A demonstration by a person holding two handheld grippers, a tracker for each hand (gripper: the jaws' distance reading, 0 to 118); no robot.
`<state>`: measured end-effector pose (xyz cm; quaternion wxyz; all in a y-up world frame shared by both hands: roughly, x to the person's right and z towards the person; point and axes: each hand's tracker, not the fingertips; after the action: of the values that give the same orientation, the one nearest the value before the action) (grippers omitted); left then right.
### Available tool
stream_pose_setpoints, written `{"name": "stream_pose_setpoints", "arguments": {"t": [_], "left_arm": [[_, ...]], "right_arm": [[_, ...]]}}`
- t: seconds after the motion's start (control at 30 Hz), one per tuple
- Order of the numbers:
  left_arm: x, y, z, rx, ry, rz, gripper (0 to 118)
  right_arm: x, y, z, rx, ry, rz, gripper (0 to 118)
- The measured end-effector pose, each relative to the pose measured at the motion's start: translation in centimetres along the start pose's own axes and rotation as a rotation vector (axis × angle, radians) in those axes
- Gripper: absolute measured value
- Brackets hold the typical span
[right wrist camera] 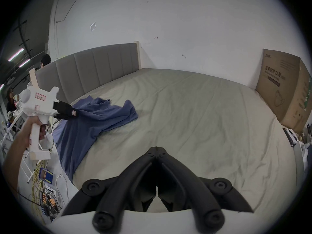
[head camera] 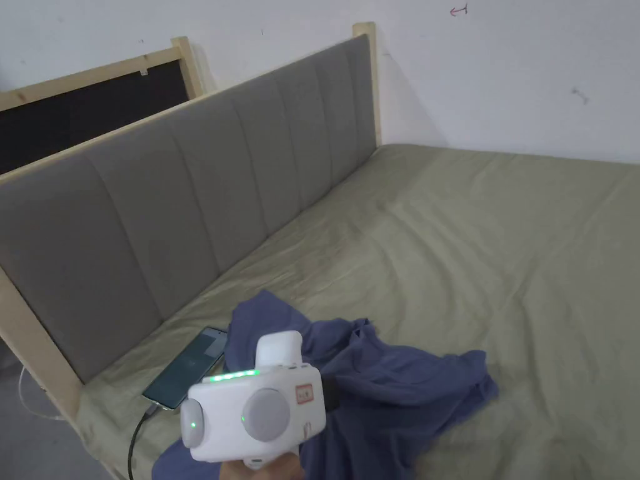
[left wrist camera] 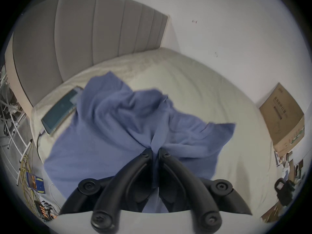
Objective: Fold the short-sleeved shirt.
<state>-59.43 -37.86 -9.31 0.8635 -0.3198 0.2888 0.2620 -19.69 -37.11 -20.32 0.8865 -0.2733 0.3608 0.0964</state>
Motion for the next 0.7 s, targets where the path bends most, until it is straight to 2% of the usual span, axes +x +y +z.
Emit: {"name": "stream_pose_setpoints", "arguments": {"t": [0.37, 0.57, 0.7], "left_arm": [[10.2, 5.1, 9.6, 0.195, -0.173, -0.200, 4], [20.9, 6.8, 15.3, 0.290, -0.340, -0.384, 4], [28.9, 6.3, 18.6, 0.323, -0.519, -0.494, 4]], "right_arm": [[4.3, 0.4, 6.3, 0.113, -0.082, -0.090, 0], [7.5, 0.0, 10.7, 0.173, -0.158, -0.132, 0], [10.6, -0.4, 14.1, 0.232, -0.240, -0.201, 0]]}}
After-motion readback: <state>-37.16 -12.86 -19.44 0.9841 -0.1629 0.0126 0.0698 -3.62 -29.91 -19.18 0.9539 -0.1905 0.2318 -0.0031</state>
